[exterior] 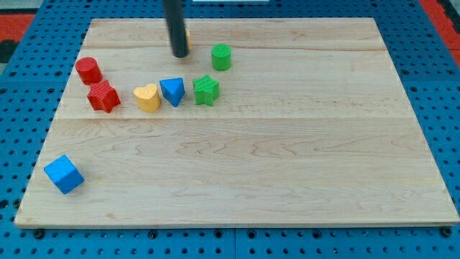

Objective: Move the yellow hexagon top left to the green circle

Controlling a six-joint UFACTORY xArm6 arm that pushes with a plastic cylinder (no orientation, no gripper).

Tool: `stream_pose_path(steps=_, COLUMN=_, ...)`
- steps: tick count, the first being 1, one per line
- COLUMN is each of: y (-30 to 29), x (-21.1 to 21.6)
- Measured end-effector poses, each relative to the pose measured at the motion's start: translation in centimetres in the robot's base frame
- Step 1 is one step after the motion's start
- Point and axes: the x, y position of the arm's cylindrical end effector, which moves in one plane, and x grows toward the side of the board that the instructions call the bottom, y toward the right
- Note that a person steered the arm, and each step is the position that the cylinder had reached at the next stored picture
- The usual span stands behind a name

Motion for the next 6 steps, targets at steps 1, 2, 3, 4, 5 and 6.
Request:
stream_pose_path(steps=1, y=1.5, x=-1.5)
stream_pose_path(steps=2, y=-2.6, x=-3.2)
stream_pose_path(steps=3, y=-6.6, x=-3.5)
stream_pose_path(steps=4, y=-0.7, x=-5.4)
stream_pose_path(steps=5, y=-5.1, x=-6.0)
stream_pose_path(steps=6, y=-10.2, x=-4.6)
